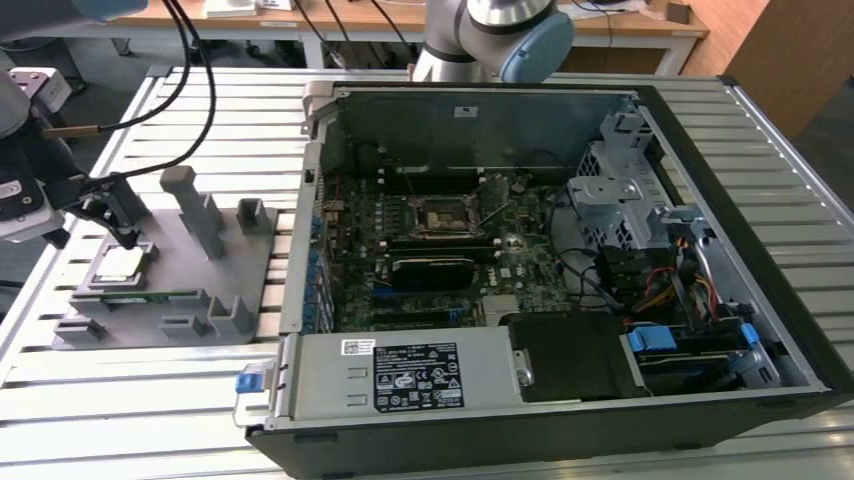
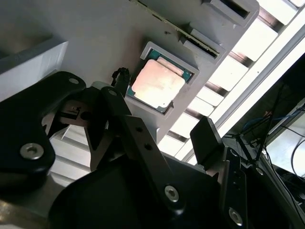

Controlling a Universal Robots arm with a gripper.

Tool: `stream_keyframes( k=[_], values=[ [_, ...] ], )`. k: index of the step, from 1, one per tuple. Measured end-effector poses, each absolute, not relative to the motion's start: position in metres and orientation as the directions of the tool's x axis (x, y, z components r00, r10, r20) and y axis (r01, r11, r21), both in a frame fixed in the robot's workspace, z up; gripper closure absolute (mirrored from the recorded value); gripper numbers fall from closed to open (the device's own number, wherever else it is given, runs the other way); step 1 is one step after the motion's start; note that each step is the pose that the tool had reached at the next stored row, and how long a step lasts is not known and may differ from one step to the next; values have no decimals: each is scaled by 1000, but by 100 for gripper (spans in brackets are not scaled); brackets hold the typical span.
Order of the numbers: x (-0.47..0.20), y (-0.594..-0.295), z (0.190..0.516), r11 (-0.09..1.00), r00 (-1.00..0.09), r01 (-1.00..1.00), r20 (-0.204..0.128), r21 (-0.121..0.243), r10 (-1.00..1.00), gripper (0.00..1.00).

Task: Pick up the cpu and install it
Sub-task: 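Pick up the cpu and move it towards the insertion slot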

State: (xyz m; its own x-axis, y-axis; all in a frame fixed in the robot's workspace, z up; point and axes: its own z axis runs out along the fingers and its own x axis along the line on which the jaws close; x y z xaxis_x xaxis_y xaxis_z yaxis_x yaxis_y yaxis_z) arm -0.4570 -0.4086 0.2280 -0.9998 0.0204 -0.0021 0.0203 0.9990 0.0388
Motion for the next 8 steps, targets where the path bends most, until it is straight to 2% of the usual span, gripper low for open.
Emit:
stream_keyframes(
  k=[8],
  values=[
    [-457,-405,219,999,-1000,21,-2,39,21,22]
  ],
)
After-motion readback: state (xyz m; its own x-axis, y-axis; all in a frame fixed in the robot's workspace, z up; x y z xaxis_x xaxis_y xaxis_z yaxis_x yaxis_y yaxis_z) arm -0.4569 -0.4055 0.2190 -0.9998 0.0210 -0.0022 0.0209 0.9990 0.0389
